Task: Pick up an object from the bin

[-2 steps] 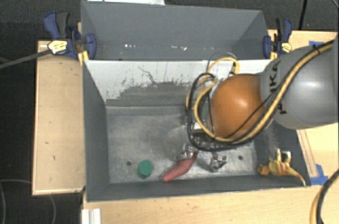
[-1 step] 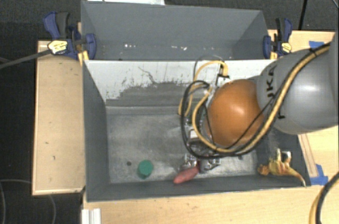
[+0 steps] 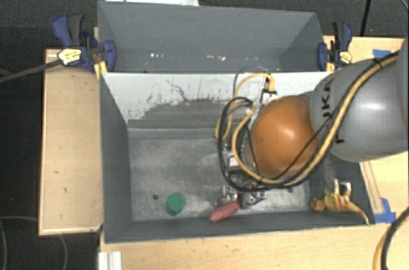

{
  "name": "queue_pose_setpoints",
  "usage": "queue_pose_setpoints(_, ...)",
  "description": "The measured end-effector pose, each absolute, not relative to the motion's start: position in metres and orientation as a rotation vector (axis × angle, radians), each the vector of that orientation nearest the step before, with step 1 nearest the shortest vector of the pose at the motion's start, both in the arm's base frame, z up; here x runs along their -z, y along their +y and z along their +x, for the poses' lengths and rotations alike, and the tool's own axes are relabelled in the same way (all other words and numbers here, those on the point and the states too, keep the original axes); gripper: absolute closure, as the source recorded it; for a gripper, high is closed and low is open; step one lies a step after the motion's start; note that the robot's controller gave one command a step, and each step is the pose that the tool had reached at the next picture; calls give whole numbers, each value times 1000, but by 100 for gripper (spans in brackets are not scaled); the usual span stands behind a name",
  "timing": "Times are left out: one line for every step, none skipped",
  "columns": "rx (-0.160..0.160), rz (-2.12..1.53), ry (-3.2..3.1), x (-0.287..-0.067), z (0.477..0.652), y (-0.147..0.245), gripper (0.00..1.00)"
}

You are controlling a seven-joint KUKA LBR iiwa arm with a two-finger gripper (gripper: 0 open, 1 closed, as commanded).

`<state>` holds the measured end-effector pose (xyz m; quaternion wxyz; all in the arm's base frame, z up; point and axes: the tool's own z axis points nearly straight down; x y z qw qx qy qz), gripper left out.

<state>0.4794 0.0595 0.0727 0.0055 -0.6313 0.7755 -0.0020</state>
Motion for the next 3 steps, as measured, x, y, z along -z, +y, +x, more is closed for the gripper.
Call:
queue_pose_setpoints(-4,-1953,2461,-120,477,50,100)
queue_pose_setpoints(2,-1943,2462,-142,493,53,100)
queue_pose_setpoints(-6,-2032,2399,-182,492,51,100)
